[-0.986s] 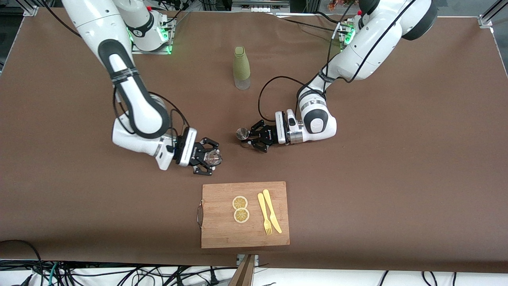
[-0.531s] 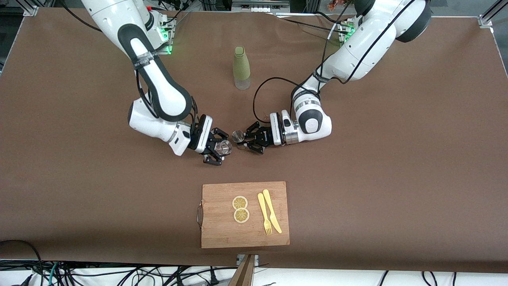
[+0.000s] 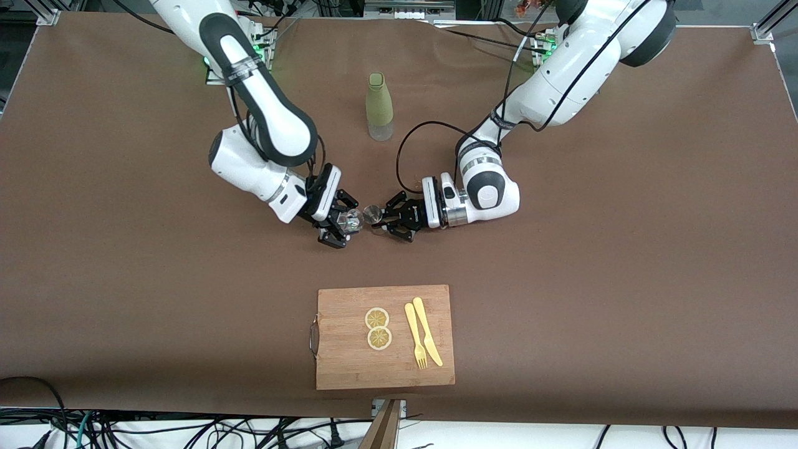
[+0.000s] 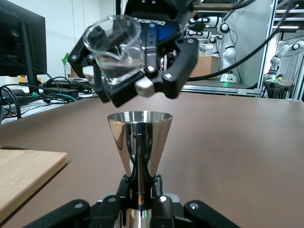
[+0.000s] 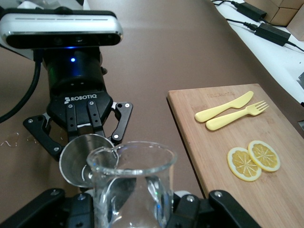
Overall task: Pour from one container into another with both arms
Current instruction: 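Tilt the beaker with the right gripper to pour into the jigger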
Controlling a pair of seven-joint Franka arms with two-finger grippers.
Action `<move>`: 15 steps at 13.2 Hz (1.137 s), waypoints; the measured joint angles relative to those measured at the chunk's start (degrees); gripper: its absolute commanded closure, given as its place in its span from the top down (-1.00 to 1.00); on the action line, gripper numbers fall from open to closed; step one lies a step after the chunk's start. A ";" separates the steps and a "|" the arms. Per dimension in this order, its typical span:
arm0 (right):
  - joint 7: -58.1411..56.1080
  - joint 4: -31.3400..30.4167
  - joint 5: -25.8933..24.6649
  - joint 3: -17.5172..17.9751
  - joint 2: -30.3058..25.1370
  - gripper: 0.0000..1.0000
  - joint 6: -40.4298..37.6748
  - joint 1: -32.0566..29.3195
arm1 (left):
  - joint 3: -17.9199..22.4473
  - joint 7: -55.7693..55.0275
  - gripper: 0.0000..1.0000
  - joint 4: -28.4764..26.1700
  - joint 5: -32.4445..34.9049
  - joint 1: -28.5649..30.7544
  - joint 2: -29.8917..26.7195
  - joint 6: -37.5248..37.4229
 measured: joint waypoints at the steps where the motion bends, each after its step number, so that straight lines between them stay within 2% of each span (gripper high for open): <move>1: -0.40 -0.32 -0.04 0.00 0.00 -1.00 1.16 0.83 | 0.00 0.00 -1.00 0.06 0.00 -0.01 0.00 0.13; 7: -6.29 -1.36 -0.08 -0.24 0.00 -1.00 3.77 1.44 | 0.00 -0.05 -1.00 0.11 0.00 -0.03 0.03 0.41; 15: -6.47 -1.41 -0.08 -0.17 0.00 -1.00 12.47 5.36 | 0.00 -0.05 -1.00 0.11 0.00 -0.04 0.06 0.66</move>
